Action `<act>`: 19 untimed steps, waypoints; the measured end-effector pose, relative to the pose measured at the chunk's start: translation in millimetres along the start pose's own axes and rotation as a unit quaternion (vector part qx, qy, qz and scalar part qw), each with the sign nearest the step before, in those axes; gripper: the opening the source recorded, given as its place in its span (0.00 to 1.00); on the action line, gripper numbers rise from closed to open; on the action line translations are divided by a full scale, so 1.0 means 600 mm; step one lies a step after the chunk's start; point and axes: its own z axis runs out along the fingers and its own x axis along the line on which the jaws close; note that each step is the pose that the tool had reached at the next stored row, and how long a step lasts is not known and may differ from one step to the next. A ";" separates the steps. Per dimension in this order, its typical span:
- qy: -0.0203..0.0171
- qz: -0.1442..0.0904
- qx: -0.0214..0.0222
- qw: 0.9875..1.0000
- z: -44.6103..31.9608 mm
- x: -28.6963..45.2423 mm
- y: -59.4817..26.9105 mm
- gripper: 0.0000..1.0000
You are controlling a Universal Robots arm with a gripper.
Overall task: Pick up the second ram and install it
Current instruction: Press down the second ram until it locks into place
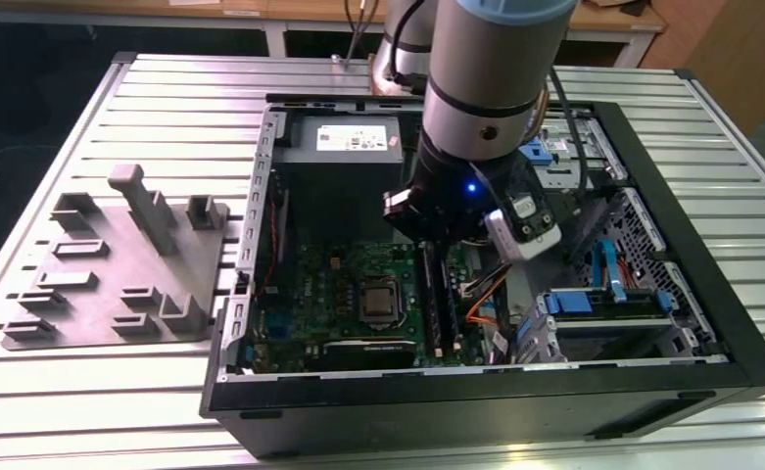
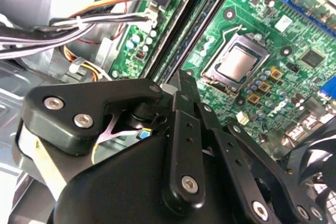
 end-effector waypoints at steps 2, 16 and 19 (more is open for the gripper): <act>0.000 0.000 0.003 1.000 0.001 0.000 0.005 0.10; 0.000 -0.001 0.020 1.000 0.007 0.000 0.019 0.10; 0.000 -0.001 0.020 1.000 0.008 0.001 0.023 0.10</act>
